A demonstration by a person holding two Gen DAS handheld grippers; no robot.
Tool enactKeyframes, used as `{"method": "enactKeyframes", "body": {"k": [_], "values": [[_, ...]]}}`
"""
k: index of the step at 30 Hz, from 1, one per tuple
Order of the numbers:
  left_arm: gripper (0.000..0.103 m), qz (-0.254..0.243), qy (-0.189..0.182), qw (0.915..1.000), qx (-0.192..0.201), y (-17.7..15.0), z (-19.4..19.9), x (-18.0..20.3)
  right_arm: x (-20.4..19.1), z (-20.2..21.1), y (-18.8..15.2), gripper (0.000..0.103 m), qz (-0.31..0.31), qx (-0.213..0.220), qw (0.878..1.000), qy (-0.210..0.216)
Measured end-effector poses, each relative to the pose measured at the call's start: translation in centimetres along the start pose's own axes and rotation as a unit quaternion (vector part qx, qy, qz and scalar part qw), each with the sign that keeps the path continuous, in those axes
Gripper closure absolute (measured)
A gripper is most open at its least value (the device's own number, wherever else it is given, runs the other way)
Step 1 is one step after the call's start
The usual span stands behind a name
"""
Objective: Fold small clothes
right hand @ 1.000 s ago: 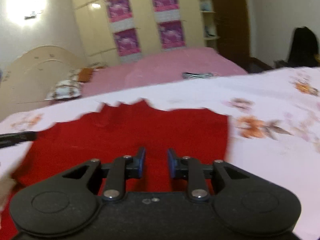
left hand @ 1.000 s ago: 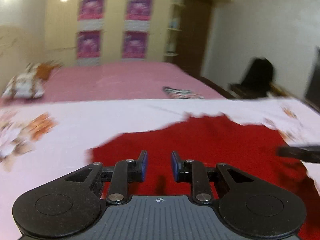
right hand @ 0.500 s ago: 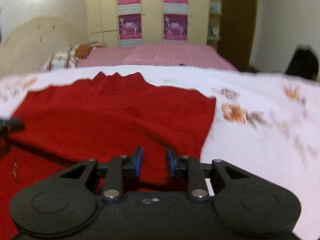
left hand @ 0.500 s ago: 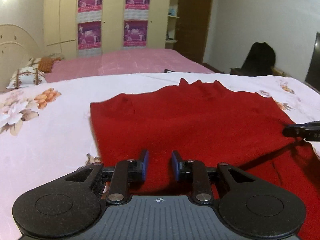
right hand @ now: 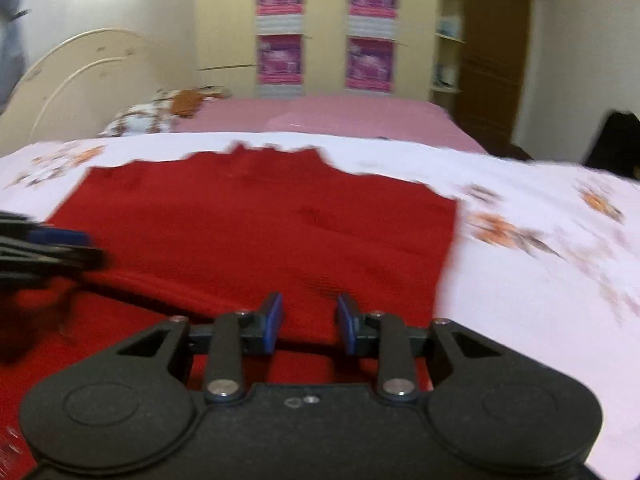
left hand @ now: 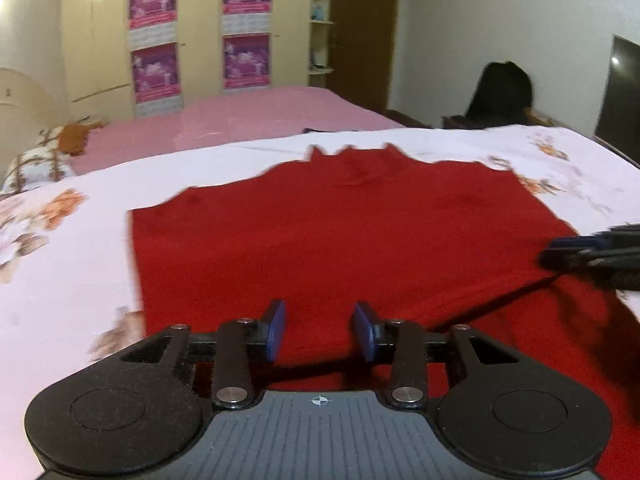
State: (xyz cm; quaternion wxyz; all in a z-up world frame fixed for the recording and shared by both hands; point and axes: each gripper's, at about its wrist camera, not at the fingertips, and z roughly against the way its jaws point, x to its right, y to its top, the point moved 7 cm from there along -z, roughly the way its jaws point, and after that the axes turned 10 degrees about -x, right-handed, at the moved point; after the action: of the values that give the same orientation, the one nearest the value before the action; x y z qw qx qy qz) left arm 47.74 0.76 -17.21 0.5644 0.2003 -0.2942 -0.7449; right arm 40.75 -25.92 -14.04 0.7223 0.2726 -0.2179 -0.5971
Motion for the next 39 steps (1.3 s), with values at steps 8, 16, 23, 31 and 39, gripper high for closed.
{"method": "enactKeyframes", "body": {"k": [8,16,23,31,39], "values": [[0.064,0.012,0.045,0.9989,0.005,3.4,-2.6,-2.8,4.8,-0.9,4.8,0.075,-0.073,0.03,0.997,0.018],[0.061,-0.005,0.066,0.9977,-0.016,3.7,-3.7,-2.3,3.9,-3.8,2.9,0.079,0.016,0.0,1.0,-0.005],[0.061,-0.008,0.072,0.9973,-0.011,3.5,-3.4,-2.1,3.9,-3.4,2.9,0.078,0.034,0.008,0.999,-0.013],[0.061,-0.007,0.075,0.997,0.02,3.5,-0.7,-2.2,4.2,-1.2,3.7,0.067,0.024,0.038,0.999,-0.018],[0.057,-0.014,0.044,0.9989,-0.001,0.4,-0.4,-1.8,2.2,0.0,1.5,0.066,0.064,0.019,0.998,0.011]]}}
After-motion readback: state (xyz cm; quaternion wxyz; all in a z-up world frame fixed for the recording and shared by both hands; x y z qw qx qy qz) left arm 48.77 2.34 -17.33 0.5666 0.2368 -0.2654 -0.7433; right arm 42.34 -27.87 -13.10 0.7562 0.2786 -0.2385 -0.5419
